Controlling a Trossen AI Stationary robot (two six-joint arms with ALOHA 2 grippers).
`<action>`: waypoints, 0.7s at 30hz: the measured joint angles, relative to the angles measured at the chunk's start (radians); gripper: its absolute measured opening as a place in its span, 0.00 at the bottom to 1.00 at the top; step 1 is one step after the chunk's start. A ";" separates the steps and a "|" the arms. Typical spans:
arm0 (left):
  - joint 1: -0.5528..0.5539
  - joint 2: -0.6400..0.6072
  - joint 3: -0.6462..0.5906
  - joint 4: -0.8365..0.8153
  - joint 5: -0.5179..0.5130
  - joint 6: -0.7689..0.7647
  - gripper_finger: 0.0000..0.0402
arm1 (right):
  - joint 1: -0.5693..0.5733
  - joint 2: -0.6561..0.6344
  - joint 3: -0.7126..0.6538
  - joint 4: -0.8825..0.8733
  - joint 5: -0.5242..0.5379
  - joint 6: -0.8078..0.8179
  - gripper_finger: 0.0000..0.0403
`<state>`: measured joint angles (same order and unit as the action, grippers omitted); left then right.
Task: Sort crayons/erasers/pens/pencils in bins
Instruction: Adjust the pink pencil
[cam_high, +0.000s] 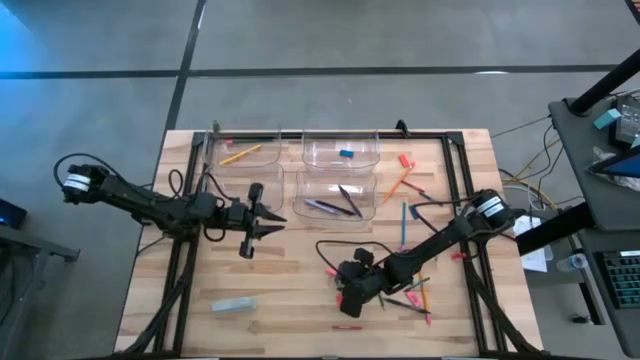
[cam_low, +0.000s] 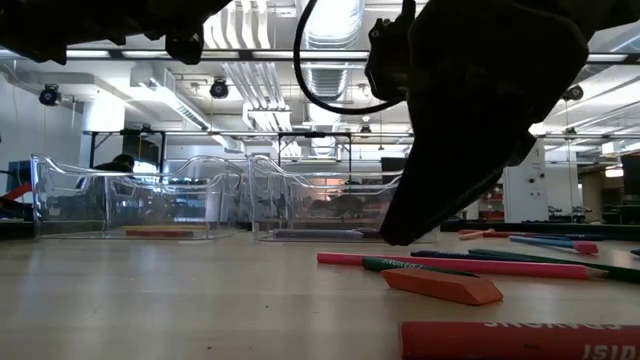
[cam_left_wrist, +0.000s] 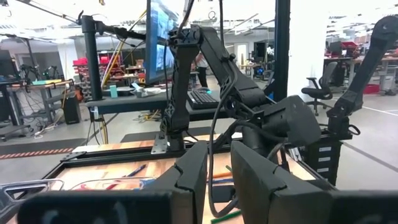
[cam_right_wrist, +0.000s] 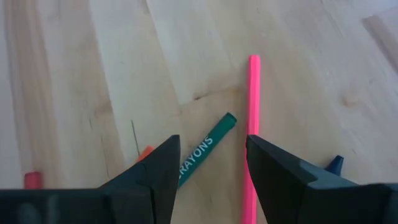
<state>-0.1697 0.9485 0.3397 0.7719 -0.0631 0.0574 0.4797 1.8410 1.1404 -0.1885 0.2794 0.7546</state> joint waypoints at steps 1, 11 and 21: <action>0.000 0.000 0.000 0.000 0.000 0.000 0.14 | 0.000 0.001 0.000 -0.001 0.000 0.006 0.43; 0.000 0.000 0.000 0.003 -0.006 0.000 0.14 | 0.000 0.021 0.000 0.006 -0.013 0.052 0.43; 0.000 0.000 0.000 0.003 -0.006 0.000 0.14 | 0.000 0.023 0.001 -0.003 -0.015 0.061 0.43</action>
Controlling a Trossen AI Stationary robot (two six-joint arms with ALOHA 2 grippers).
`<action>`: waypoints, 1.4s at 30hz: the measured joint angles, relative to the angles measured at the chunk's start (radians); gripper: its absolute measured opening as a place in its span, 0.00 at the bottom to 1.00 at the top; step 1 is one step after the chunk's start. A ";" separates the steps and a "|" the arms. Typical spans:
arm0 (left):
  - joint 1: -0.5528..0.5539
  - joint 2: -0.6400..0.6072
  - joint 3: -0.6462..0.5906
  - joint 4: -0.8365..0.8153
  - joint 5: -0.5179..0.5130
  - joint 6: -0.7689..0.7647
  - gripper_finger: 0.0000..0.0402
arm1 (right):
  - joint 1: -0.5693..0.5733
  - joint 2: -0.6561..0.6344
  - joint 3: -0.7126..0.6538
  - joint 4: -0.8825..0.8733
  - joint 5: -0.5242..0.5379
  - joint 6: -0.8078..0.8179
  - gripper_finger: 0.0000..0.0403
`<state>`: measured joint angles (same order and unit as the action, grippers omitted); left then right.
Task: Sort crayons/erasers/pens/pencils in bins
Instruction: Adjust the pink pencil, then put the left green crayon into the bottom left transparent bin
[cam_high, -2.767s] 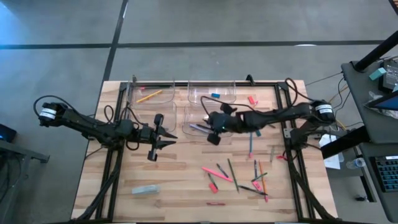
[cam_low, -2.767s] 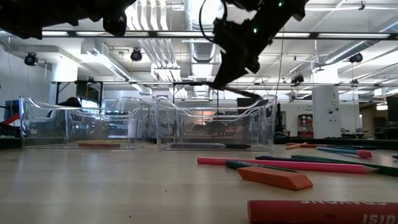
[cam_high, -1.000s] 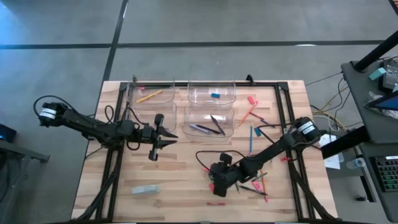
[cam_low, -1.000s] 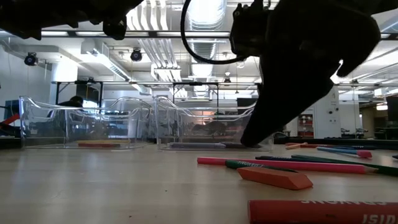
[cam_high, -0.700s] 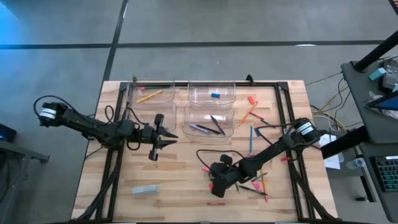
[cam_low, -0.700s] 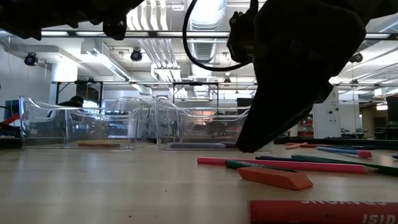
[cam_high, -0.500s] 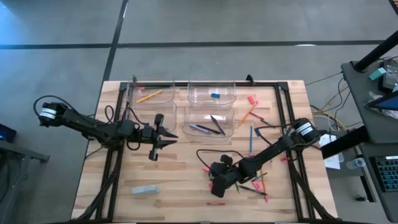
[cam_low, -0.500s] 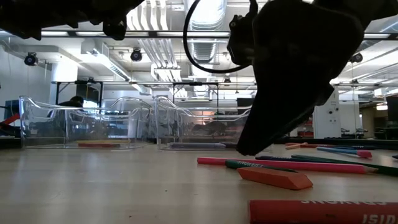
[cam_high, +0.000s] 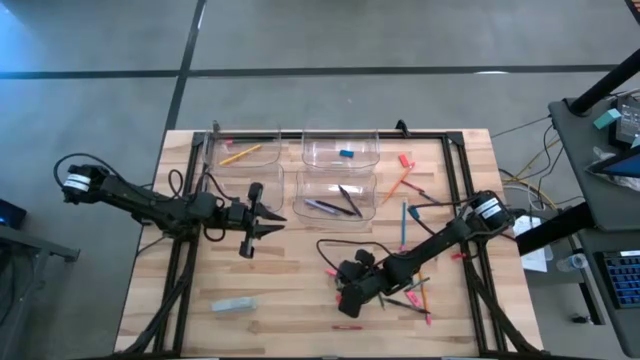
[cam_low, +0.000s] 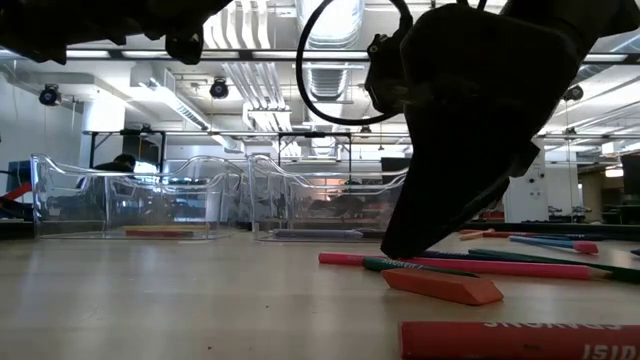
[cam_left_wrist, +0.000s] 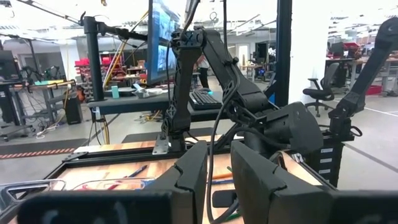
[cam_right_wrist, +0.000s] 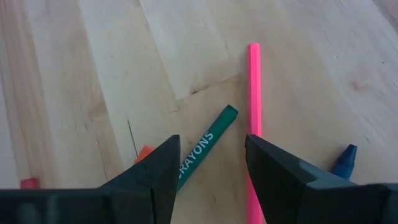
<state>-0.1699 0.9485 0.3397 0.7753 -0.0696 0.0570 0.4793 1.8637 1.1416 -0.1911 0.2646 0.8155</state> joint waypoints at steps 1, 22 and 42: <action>0.000 0.000 0.000 0.000 0.000 0.000 0.14 | 0.000 0.000 0.000 -0.008 0.000 -0.002 0.43; 0.000 0.000 0.000 -0.001 0.000 0.000 0.14 | -0.015 0.021 -0.001 0.046 -0.002 0.004 0.43; 0.000 0.000 0.000 0.000 -0.003 0.000 0.14 | -0.022 0.033 0.024 -0.096 0.004 -0.087 0.19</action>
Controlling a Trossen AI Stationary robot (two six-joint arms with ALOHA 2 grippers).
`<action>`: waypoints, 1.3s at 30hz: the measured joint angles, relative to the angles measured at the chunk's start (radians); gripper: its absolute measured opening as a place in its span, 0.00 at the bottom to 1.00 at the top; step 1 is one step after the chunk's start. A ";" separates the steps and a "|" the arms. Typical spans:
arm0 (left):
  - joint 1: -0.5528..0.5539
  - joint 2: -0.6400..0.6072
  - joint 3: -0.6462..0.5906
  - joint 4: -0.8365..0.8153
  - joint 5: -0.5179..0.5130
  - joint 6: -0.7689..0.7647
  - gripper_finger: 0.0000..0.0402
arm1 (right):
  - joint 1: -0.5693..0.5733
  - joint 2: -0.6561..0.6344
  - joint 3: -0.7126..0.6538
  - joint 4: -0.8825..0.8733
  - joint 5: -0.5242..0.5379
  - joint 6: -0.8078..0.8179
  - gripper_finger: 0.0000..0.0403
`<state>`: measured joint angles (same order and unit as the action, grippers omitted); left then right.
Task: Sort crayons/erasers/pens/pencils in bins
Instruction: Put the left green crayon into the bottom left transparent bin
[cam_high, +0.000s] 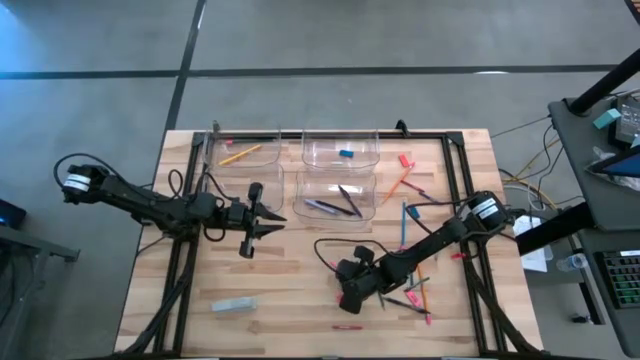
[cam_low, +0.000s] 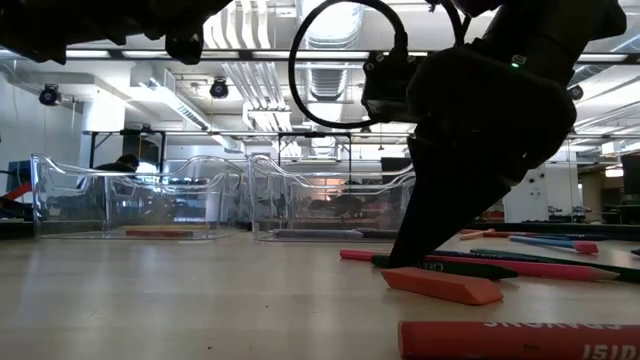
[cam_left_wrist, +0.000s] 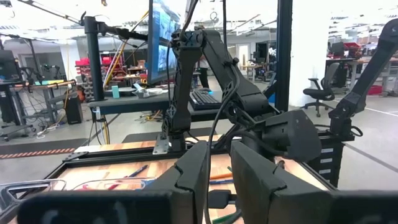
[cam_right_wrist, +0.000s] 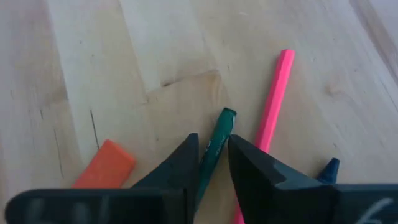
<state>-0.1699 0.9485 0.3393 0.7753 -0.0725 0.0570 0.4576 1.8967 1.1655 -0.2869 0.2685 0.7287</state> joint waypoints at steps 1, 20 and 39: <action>0.000 0.000 0.000 0.000 -0.002 0.000 0.14 | 0.000 0.001 0.007 -0.008 -0.003 -0.011 0.18; 0.000 -0.001 0.001 -0.016 -0.004 -0.007 0.14 | -0.013 -0.010 0.233 -0.187 -0.014 -0.197 0.04; 0.002 -0.499 0.083 -0.522 -0.049 0.036 0.14 | -0.391 -0.033 0.382 0.346 -0.194 -0.718 0.03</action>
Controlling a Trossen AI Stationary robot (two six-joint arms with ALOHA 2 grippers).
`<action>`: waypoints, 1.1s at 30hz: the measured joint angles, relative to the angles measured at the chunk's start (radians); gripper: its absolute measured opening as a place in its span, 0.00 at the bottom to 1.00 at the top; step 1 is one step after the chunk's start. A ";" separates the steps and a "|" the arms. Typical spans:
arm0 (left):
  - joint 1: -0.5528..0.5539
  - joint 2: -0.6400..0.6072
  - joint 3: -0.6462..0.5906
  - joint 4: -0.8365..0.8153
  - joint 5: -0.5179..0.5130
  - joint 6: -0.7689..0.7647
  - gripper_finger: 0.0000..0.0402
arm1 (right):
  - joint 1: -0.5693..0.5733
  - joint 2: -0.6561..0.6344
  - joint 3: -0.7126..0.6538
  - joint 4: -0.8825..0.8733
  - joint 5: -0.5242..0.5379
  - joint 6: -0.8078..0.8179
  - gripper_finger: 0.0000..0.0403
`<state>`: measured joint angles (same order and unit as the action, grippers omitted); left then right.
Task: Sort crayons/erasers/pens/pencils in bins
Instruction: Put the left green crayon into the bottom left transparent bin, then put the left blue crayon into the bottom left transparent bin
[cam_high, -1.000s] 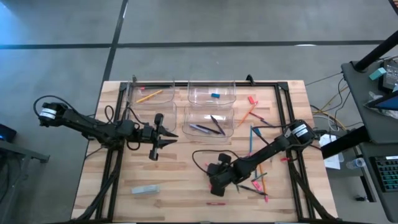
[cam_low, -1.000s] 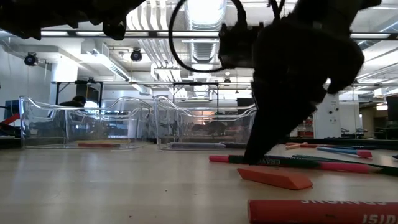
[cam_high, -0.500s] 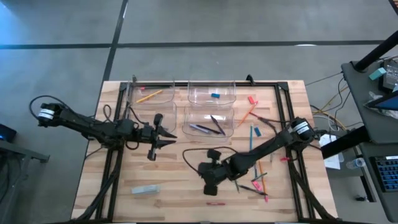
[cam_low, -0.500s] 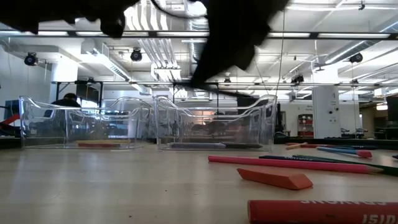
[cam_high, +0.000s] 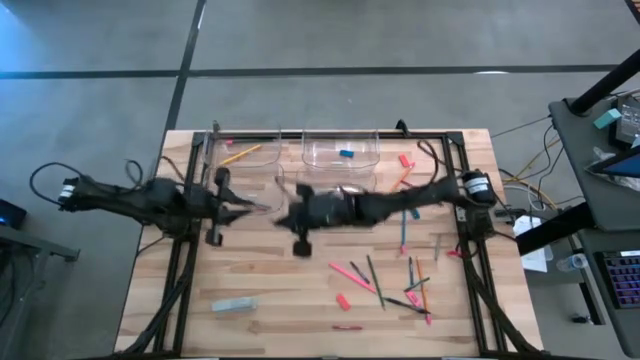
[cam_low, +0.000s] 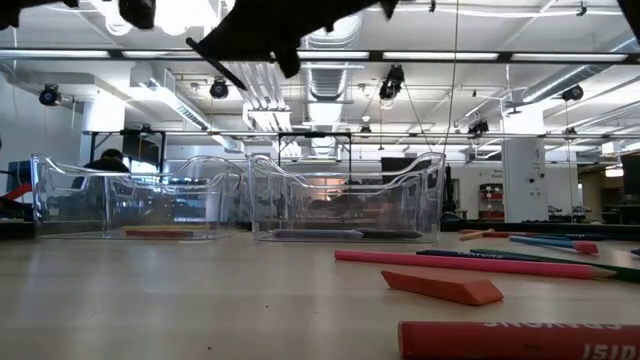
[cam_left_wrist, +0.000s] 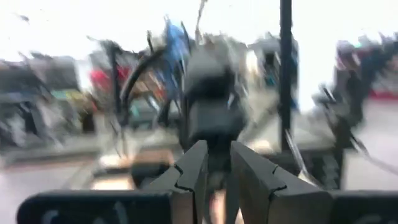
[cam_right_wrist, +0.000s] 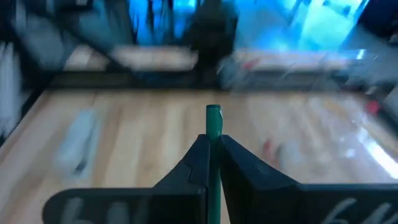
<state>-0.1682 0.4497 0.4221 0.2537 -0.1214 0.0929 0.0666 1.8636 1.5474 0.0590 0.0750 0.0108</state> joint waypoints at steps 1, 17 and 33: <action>0.000 -0.016 0.006 0.007 -0.018 -0.003 0.14 | -0.034 0.002 -0.002 0.037 -0.025 0.001 0.03; 0.001 -0.027 -0.016 0.014 -0.027 0.000 0.14 | -0.259 0.074 -0.011 0.407 -0.240 0.104 0.11; 0.000 0.023 -0.013 0.051 -0.019 -0.009 0.14 | -0.239 -0.030 0.069 -0.073 -0.291 0.017 0.49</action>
<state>-0.1680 0.4725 0.4087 0.3045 -0.1399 0.0841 -0.1720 1.8334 1.6165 -0.0143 -0.2159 0.0274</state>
